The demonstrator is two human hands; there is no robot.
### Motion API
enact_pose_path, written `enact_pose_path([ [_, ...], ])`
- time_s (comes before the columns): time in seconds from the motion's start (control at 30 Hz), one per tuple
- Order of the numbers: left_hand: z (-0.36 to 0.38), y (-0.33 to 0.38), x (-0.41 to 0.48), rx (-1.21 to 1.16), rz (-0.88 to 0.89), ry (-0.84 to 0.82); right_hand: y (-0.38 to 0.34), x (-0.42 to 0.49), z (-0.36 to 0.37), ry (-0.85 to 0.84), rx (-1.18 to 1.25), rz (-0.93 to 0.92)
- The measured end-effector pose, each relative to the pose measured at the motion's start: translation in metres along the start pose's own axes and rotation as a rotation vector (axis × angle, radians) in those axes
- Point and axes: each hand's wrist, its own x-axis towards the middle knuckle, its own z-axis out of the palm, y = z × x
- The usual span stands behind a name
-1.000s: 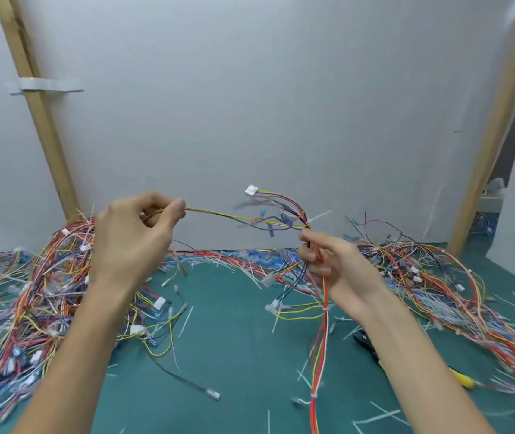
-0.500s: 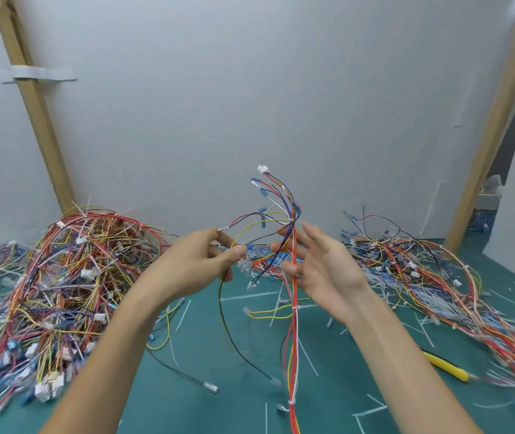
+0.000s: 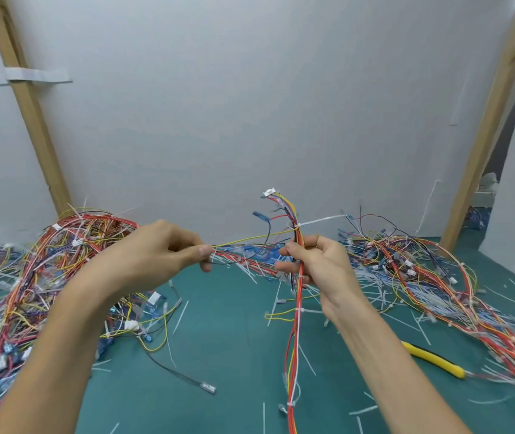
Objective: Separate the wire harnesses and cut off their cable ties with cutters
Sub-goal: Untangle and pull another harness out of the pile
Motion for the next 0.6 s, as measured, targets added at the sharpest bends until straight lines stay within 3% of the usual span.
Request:
enact_pose_path([
  [0.23, -0.009, -0.007, -0.01, -0.446, -0.093, -0.141, 0.0, 0.002, 0.0, 0.043, -0.014, 0.002],
  [0.37, -0.013, -0.015, -0.014, -0.435, -0.096, -0.118, 0.005, 0.007, -0.007, 0.105, 0.029, 0.075],
  [0.6, -0.006, -0.023, -0.005, -0.356, -0.005, 0.084, 0.007, 0.017, -0.034, 0.198, 0.082, 0.142],
])
